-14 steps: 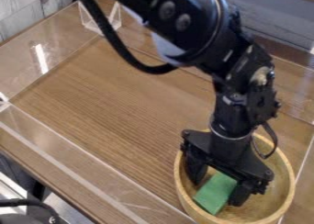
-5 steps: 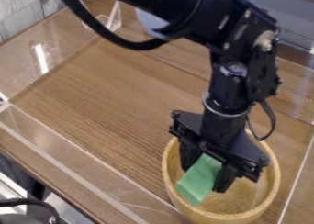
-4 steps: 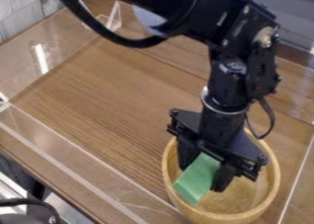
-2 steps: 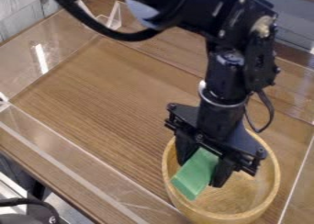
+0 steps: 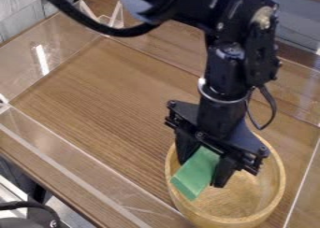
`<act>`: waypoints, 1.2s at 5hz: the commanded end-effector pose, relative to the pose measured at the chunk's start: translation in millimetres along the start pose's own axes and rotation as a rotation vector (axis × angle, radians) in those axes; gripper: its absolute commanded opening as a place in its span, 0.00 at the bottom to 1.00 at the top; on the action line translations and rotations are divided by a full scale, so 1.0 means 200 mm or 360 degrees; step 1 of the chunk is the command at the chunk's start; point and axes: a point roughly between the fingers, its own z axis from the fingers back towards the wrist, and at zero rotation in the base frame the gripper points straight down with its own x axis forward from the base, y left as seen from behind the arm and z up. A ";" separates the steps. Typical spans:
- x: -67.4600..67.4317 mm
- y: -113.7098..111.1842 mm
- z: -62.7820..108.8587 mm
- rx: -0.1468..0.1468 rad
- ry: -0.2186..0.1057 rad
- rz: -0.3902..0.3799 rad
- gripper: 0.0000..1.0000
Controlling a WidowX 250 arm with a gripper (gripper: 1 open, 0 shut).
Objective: Remove the green block from inside the brown bowl and put it on the table
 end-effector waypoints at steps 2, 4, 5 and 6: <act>0.04 0.01 0.11 -0.0050 -0.0104 0.0003 0.00; 0.03 0.03 0.13 -0.0062 -0.0107 -0.0001 0.00; 0.03 0.03 0.13 -0.0067 -0.0109 -0.0001 0.00; 0.03 0.04 0.14 -0.0072 -0.0112 0.0001 0.00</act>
